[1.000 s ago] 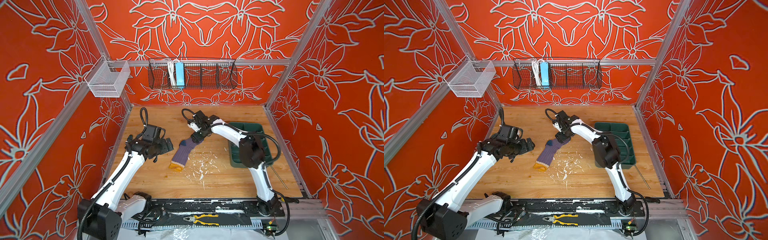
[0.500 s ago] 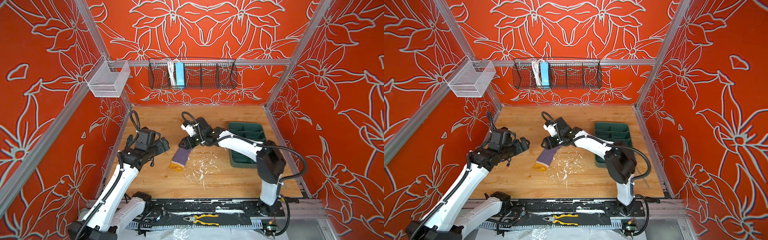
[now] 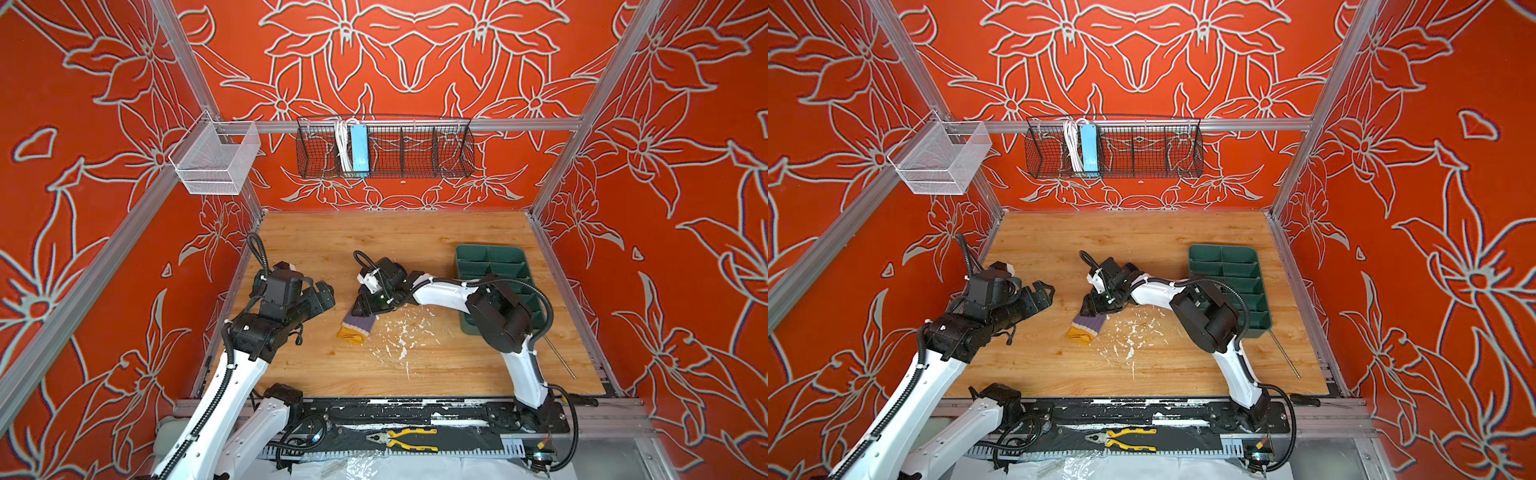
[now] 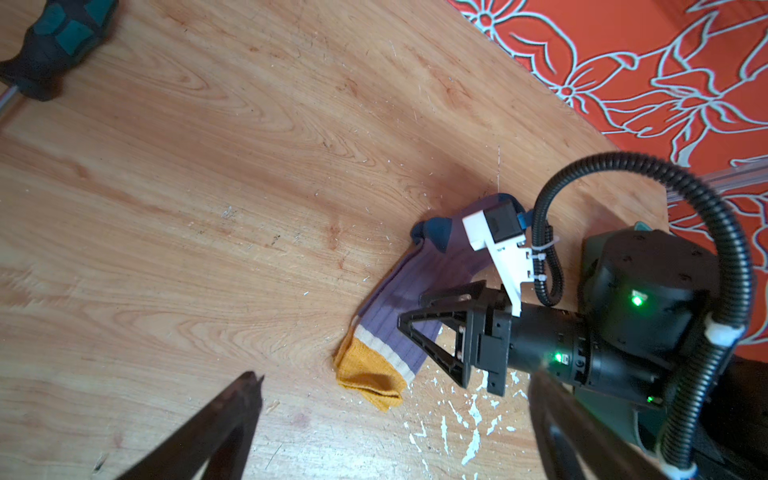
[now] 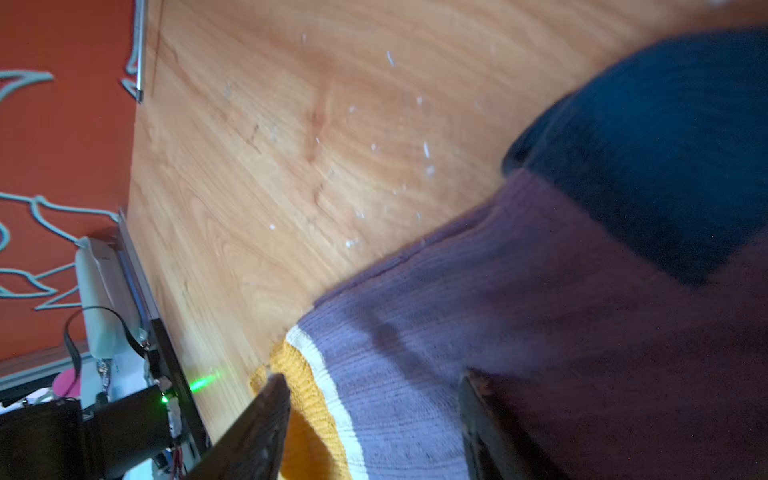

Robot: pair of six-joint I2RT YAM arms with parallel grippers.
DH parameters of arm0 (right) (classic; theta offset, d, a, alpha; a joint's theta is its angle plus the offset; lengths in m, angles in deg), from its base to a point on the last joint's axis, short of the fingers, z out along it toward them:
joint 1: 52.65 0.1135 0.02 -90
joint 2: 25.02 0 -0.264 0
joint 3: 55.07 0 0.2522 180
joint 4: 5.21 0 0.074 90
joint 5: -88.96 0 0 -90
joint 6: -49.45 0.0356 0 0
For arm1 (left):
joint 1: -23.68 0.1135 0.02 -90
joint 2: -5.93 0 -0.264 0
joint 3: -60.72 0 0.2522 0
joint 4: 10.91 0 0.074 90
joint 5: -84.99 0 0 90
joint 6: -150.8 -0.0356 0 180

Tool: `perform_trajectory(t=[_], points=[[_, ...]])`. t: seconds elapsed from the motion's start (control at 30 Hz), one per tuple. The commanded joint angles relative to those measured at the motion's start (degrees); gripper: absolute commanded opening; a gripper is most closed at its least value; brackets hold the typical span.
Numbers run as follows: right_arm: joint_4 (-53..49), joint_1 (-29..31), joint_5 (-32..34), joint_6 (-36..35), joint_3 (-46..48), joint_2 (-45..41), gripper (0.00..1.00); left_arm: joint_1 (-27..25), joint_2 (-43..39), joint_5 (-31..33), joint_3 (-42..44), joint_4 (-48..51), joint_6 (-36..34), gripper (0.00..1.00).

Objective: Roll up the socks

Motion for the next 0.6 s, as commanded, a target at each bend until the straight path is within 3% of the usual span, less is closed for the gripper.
perform_trajectory(t=[0.0,0.2,0.33,0.47,0.57], points=[[-7.3,0.25,2.69,-3.02,4.91,-3.57,0.66,0.25,-0.73,-1.64,-0.2,-1.59,-3.05,0.97],[-12.44,-2.57,4.79,-10.61,12.04,-10.1,0.67,0.08,0.0,-11.38,-1.67,-6.08,-12.37,0.97],[-14.1,-4.38,-1.14,-14.47,11.79,-11.74,0.68,-0.8,0.27,-17.24,-1.84,-9.11,-19.42,0.98],[-17.97,-4.89,-7.43,-19.37,6.76,-12.97,0.68,-3.63,-1.59,-14.91,-0.15,-12.87,-29.25,0.99],[-20.28,-5.27,-7.53,-22.49,4.62,-17.32,0.68,-6.86,-4.23,-13.51,2.04,-16.16,-39.41,0.99]])
